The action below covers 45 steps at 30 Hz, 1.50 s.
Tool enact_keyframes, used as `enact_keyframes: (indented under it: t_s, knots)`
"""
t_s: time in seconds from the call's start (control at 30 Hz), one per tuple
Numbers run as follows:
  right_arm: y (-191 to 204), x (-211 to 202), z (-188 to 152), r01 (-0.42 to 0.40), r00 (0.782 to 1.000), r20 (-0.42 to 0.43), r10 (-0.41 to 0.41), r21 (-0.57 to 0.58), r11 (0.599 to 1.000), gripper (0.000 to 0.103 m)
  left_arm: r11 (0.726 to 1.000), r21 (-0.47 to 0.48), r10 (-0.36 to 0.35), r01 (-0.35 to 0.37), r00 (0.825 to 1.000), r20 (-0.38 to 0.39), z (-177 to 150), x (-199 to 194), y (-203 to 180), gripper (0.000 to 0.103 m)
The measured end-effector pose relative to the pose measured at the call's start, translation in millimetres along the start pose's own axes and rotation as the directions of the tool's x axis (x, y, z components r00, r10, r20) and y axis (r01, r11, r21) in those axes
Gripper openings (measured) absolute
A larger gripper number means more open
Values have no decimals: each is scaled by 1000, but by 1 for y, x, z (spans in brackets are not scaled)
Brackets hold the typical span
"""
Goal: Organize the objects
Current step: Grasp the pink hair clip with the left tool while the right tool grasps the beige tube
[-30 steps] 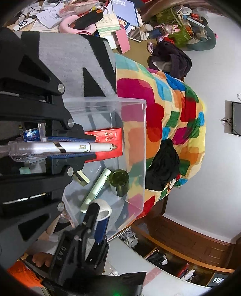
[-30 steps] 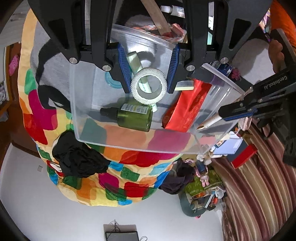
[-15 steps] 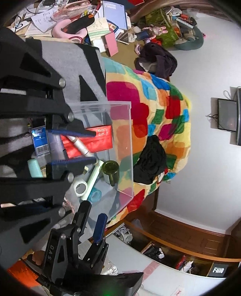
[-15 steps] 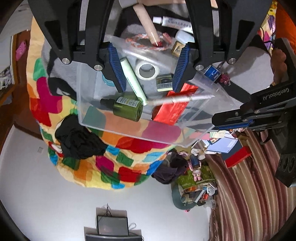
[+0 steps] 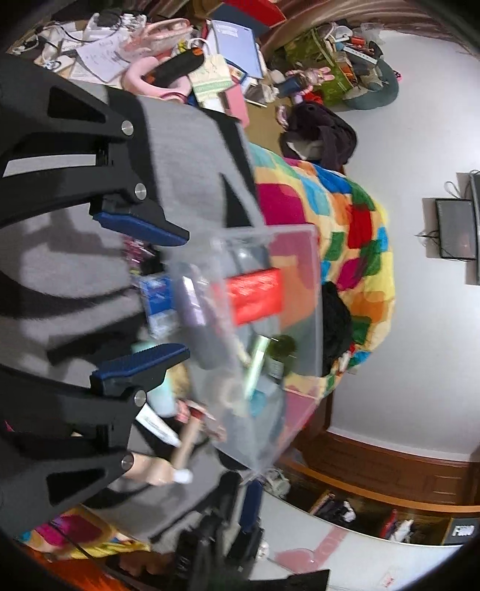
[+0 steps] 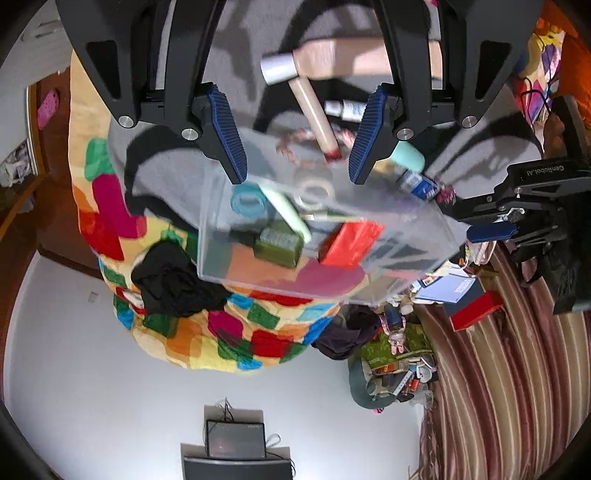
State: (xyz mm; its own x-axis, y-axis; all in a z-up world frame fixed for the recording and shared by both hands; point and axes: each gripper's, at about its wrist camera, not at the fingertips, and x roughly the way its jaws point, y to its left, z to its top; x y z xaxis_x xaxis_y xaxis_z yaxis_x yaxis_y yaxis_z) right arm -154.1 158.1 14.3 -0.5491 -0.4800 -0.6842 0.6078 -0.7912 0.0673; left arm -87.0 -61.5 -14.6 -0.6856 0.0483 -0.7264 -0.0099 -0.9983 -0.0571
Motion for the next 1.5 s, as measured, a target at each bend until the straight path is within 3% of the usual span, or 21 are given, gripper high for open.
enact_keyframes:
  t_s: [0.07, 0.3, 0.43, 0.63, 0.9, 1.1, 1.27, 1.5]
  knots:
    - [-4, 2, -10, 6, 1000, -21, -6, 5, 1000, 54, 1000, -3, 9, -9, 1000, -22, -12, 3, 4, 64]
    - [-12, 15, -41, 9, 995, -99, -9, 4, 1000, 53, 998, -35, 49, -53, 993, -112, -37, 22, 28, 65]
    - [-9, 24, -41, -34, 992, -121, 33, -2, 999, 40, 995, -90, 42, -53, 992, -120, -34, 29, 42, 64]
    - [-4, 43, -33, -66, 984, -166, 63, -10, 998, 27, 992, -112, 35, -50, 990, -133, -25, 42, 47, 53]
    - [-6, 54, -33, -85, 978, -191, 82, -7, 996, 27, 994, -78, 66, -77, 989, -136, -22, 48, 38, 48]
    - [-1, 52, -33, -110, 972, -214, 95, -59, 992, 27, 995, -69, 56, -66, 990, -132, -22, 48, 37, 31]
    - [-8, 55, -38, -104, 968, -236, 86, -66, 992, 25, 995, -81, 53, -62, 993, -110, -30, 39, 40, 11]
    - [-5, 44, -42, -156, 971, -189, 147, -32, 987, 14, 995, -100, 20, -29, 996, -86, -42, 19, 39, 11]
